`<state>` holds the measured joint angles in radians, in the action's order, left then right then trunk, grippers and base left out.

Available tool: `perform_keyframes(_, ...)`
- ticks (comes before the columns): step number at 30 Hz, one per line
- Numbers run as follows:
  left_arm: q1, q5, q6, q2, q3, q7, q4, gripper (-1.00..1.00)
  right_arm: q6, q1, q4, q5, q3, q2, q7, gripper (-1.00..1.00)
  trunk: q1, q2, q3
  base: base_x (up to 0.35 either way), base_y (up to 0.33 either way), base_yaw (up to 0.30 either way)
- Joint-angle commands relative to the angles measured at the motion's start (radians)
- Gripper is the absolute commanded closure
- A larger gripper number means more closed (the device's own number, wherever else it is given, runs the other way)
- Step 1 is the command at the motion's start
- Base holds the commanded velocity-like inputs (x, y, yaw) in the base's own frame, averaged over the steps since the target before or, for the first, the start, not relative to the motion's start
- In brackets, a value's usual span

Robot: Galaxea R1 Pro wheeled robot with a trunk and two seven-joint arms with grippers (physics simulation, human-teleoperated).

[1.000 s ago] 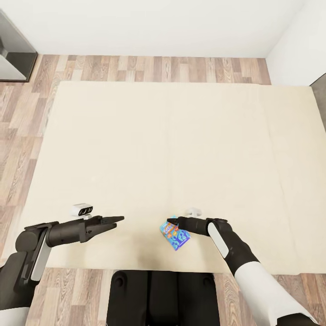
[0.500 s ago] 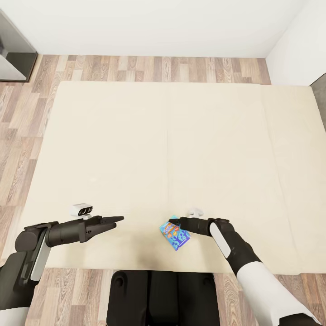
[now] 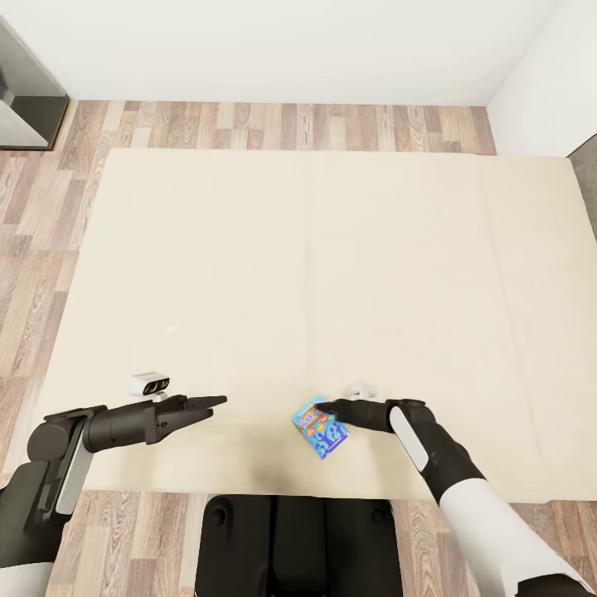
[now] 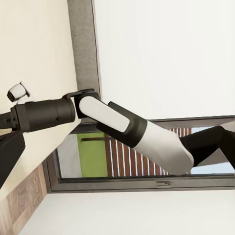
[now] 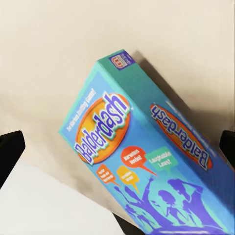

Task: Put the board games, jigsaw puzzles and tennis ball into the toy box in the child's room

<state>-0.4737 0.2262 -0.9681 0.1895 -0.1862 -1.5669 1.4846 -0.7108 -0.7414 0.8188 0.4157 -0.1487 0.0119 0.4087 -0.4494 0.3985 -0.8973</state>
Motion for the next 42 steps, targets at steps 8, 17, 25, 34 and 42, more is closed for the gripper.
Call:
perform_keyframes(8, 0.000, -0.001, -0.011, -0.001, 0.000, -0.004, 0.000, -1.00, -0.021, -0.002, 0.002, 0.003, -0.002, 0.019, 0.004, -1.00, -0.001, 0.002, -0.001, 0.000, 0.000, 0.000)
perform_keyframes(17, 0.000, -0.001, -0.011, -0.001, 0.002, -0.004, 0.000, -1.00, -0.033, -0.003, 0.002, 0.003, -0.002, 0.023, 0.005, -1.00, -0.001, 0.002, -0.001, 0.000, 0.000, 0.000)
perform_keyframes(25, 0.000, -0.001, -0.011, -0.002, 0.002, -0.004, 0.000, -1.00, -0.062, -0.003, 0.002, 0.004, -0.001, 0.023, 0.005, -1.00, -0.001, 0.002, -0.001, 0.000, 0.000, 0.000)
perform_keyframes(34, 0.000, -0.001, -0.011, -0.002, 0.002, -0.004, 0.000, -1.00, -0.084, -0.003, 0.000, 0.006, -0.001, 0.023, 0.006, -1.00, -0.001, 0.002, -0.001, 0.000, 0.000, 0.000)
perform_keyframes(42, 0.000, -0.001, -0.011, -0.004, 0.003, -0.004, 0.000, -1.00, -0.100, -0.003, -0.003, 0.011, -0.001, 0.023, 0.007, -1.00, -0.001, 0.002, -0.001, 0.000, 0.000, 0.000)
